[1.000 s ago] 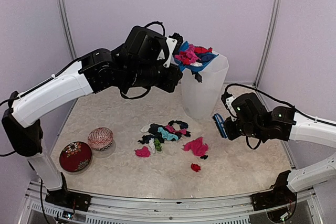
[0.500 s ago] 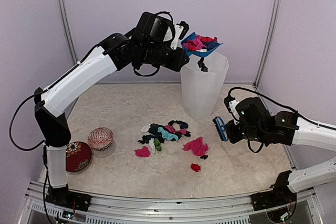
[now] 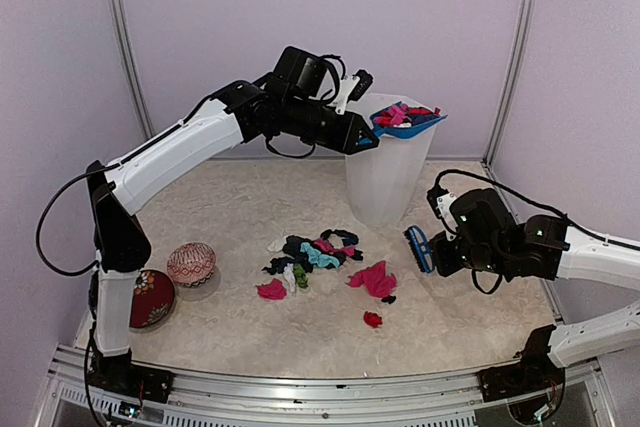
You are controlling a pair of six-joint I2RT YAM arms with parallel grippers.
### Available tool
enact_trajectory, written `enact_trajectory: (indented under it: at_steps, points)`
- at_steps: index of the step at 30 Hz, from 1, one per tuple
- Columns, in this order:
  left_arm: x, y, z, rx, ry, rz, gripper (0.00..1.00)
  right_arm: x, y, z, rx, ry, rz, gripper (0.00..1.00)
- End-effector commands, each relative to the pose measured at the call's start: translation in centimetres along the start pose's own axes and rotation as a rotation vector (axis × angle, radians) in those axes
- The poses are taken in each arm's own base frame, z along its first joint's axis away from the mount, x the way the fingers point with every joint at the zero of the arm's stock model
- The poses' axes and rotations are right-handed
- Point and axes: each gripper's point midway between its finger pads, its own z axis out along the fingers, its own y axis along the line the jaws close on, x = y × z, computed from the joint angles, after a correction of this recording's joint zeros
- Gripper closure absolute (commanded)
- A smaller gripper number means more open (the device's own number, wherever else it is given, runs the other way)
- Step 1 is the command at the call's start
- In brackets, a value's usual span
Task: Sweep away the paper scraps from the table
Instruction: Dump the paper scraps in the dustpan into the trash bin.
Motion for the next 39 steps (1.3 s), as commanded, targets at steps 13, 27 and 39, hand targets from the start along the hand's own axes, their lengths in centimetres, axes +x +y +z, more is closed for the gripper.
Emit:
enact_trajectory:
  at_steps: [13,27,39]
  points:
    - [-2.7,-2.9,-1.5,0.670,-0.085,-0.407,1.00,0.1,-1.0,-1.4,-0.011,-0.048,0.106,1.00]
    - [-6.6,-0.4,-4.1,1.079,-0.222,-0.781,1.00,0.4,-0.6,-1.5,-0.048,-0.056,0.153,1.00]
    - [-8.1,-0.5,-5.3,1.140,-0.261,-0.829,1.00,0.7,-0.6,-1.4,-0.048,-0.052,0.163,1.00]
